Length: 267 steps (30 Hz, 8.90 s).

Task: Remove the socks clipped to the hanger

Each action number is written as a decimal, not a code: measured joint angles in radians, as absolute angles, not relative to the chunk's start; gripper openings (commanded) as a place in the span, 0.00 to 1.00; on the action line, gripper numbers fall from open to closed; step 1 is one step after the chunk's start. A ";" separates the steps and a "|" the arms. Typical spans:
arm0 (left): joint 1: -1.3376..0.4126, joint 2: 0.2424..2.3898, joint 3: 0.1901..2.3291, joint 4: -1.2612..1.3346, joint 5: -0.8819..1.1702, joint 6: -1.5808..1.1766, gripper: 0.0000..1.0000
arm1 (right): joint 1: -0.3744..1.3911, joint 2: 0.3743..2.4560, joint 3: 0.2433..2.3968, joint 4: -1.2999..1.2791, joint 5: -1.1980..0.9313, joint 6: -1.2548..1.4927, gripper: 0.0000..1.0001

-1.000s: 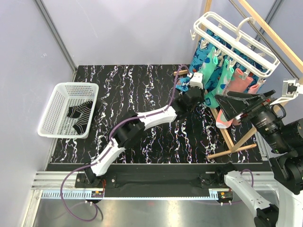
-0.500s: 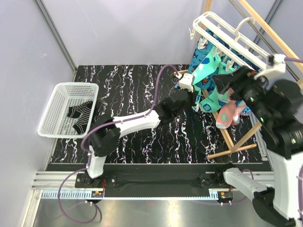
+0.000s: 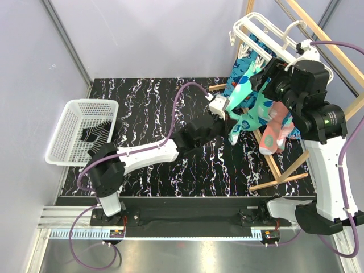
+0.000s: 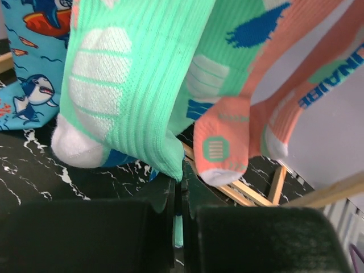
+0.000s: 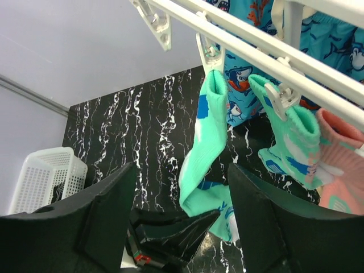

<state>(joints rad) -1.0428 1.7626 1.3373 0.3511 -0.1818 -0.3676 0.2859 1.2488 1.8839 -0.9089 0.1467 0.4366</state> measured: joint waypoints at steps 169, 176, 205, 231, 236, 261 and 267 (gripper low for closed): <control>0.048 1.148 1.346 -0.490 0.056 -0.473 0.00 | 0.289 1.090 1.535 -0.672 0.083 0.338 1.00; 0.299 1.211 1.258 -0.493 0.050 -0.542 0.18 | 0.289 1.024 1.474 -0.692 0.001 0.339 0.99; -0.392 1.200 1.116 -0.287 0.181 -0.567 0.99 | 0.288 0.946 1.329 -0.795 0.293 0.273 1.00; -0.550 1.179 1.056 -0.199 0.373 -0.552 0.75 | 0.288 1.229 1.192 -0.458 0.417 0.136 0.26; -0.664 1.236 1.050 -0.147 0.353 -0.569 0.74 | 0.288 1.274 1.291 -0.534 0.391 0.174 0.00; -0.954 1.812 1.548 0.160 0.164 -0.418 0.80 | 0.288 1.196 1.499 -0.734 0.081 0.386 0.00; -0.970 1.847 1.557 0.157 0.128 -0.398 0.00 | 0.288 1.169 1.501 -0.755 0.062 0.411 0.30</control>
<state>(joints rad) -0.9703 1.8473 1.5570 0.1570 0.1284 -0.3985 0.2878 1.1694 1.5005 -0.7551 0.0616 0.4114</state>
